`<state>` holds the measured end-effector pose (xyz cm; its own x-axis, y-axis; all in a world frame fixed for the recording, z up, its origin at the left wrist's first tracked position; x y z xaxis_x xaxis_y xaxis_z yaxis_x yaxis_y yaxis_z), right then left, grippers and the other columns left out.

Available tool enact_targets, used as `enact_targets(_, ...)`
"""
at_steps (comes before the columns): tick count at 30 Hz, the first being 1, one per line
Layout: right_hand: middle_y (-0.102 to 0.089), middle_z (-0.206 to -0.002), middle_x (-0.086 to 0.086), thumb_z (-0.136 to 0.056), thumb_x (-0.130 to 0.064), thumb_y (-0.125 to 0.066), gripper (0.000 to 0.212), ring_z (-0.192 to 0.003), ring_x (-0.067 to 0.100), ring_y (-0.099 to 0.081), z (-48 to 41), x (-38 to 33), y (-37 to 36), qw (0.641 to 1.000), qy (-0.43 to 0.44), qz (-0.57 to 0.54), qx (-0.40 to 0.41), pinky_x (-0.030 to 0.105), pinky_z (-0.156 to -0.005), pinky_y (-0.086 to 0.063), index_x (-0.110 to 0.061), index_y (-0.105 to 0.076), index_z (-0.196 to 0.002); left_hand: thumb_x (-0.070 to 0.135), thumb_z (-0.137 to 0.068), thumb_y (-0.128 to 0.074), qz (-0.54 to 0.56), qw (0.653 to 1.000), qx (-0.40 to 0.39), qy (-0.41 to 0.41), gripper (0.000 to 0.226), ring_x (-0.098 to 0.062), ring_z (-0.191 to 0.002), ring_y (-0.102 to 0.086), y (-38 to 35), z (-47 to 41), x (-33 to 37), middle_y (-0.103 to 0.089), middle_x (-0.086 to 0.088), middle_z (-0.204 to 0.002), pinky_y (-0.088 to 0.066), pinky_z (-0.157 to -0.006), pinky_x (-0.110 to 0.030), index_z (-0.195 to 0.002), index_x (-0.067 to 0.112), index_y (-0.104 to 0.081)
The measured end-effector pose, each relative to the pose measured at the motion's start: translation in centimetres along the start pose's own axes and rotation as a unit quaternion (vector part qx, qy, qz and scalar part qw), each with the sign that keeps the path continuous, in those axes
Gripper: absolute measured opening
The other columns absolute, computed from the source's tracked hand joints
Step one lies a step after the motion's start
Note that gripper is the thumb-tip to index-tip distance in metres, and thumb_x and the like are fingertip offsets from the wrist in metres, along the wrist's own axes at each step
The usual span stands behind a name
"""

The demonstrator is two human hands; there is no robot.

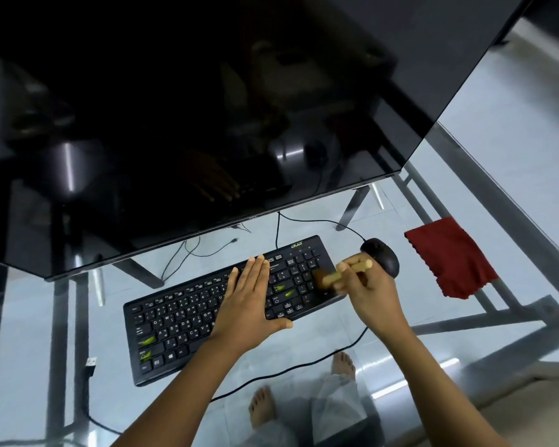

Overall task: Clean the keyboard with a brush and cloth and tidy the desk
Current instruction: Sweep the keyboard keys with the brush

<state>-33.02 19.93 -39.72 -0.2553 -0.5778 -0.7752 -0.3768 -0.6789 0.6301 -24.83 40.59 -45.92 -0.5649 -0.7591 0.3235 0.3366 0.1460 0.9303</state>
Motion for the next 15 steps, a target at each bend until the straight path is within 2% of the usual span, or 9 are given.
enact_targets(2,-0.073,-0.082,0.003,-0.097,-0.017,-0.056,0.012,-0.072,0.017,-0.068,0.2,0.2,0.0,0.999,0.006,0.026,-0.025,0.032,-0.069,-0.056,-0.015,-0.058,-0.085,0.083,-0.070,-0.046,0.003,1.000,-0.002,0.000,0.122,-0.011,-0.145,0.023,0.1,0.0,-0.1,0.017,0.002,-0.160,0.014,-0.118,-0.037,-0.153,0.015,0.010)
enact_targets(3,-0.070,-0.089,0.004,-0.096,-0.014,-0.057,0.011,-0.075,0.018,-0.067,0.0,0.3,0.3,1.000,0.002,0.028,0.001,0.033,-0.071,-0.055,-0.017,-0.059,-0.086,0.084,-0.070,-0.046,0.001,1.000,-0.005,0.000,0.122,-0.012,-0.145,0.023,0.1,-0.1,-0.1,0.017,0.002,-0.160,0.014,-0.118,-0.037,-0.153,0.015,0.011)
enact_targets(5,-0.066,-0.096,0.003,-0.095,-0.008,-0.056,0.010,-0.083,0.017,-0.065,-0.6,0.4,1.1,0.998,-0.025,0.009,0.065,0.029,-0.075,-0.053,-0.015,-0.062,-0.092,0.084,-0.070,-0.044,-0.004,1.000,-0.005,0.002,0.122,-0.012,-0.145,0.023,0.1,-0.1,0.0,0.017,0.002,-0.160,0.014,-0.118,-0.038,-0.153,0.015,0.012)
enact_targets(6,-0.070,-0.089,-0.001,-0.097,-0.009,-0.055,0.008,-0.081,0.015,-0.067,-0.8,0.4,1.3,0.997,-0.034,-0.024,0.061,0.027,-0.074,-0.055,-0.011,-0.062,-0.093,0.084,-0.070,-0.044,-0.004,1.000,-0.003,0.002,0.122,-0.012,-0.145,0.023,0.1,-0.1,0.0,0.017,0.002,-0.160,0.014,-0.118,-0.038,-0.153,0.015,0.012)
enact_targets(8,-0.073,-0.072,-0.002,-0.100,-0.014,-0.053,0.013,-0.075,0.014,-0.070,-1.0,0.1,0.6,0.996,-0.056,-0.075,-0.015,0.024,-0.069,-0.058,-0.004,-0.059,-0.095,0.084,-0.071,-0.045,-0.006,1.000,-0.003,0.001,0.121,-0.012,-0.145,0.024,0.1,0.0,0.0,0.018,0.002,-0.160,0.014,-0.118,-0.038,-0.152,0.015,0.013)
enact_targets(10,-0.071,-0.076,-0.003,-0.099,-0.019,-0.054,0.011,-0.077,0.018,-0.070,-1.5,-0.2,0.1,0.997,-0.065,-0.040,-0.015,0.030,-0.073,-0.059,-0.014,-0.060,-0.091,0.084,-0.071,-0.046,-0.003,1.000,-0.003,0.002,0.121,-0.011,-0.144,0.024,0.1,0.0,-0.1,0.018,0.002,-0.160,0.015,-0.118,-0.037,-0.152,0.016,0.013)
enact_targets(12,-0.068,-0.088,0.000,-0.099,-0.019,-0.055,0.015,-0.083,0.018,-0.069,-2.3,-0.4,0.0,0.994,-0.085,-0.040,0.051,0.030,-0.076,-0.057,-0.027,-0.057,-0.086,0.083,-0.071,-0.047,0.000,1.000,-0.002,0.003,0.121,-0.011,-0.144,0.024,0.1,0.0,0.0,0.018,0.002,-0.160,0.016,-0.117,-0.036,-0.152,0.016,0.013)
enact_targets(13,-0.069,-0.090,0.002,-0.099,-0.019,-0.055,0.016,-0.084,0.017,-0.069,-2.6,-0.7,0.0,0.994,-0.078,-0.052,0.060,0.027,-0.076,-0.057,-0.027,-0.057,-0.085,0.083,-0.071,-0.047,0.002,1.000,-0.002,0.003,0.121,-0.011,-0.144,0.024,0.2,0.0,0.0,0.018,0.002,-0.160,0.016,-0.117,-0.036,-0.152,0.016,0.012)
enact_targets(15,-0.072,-0.088,0.006,-0.099,-0.017,-0.054,0.012,-0.081,0.020,-0.071,-3.1,-1.4,-1.1,0.994,-0.072,-0.083,0.004,0.025,-0.075,-0.058,-0.018,-0.059,-0.088,0.083,-0.072,-0.047,0.001,1.000,-0.004,0.003,0.121,-0.011,-0.144,0.024,0.2,0.0,0.0,0.018,0.002,-0.160,0.015,-0.118,-0.036,-0.153,0.016,0.012)
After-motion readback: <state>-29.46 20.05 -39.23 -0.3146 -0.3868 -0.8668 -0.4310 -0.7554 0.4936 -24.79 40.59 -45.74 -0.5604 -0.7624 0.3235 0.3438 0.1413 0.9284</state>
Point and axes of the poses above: each hand's wrist, its own z-axis away from the middle knuckle, its own y-axis out of the back of the hand, x = y × z, the point moved 2 cm from there along -z, towards the middle knuckle
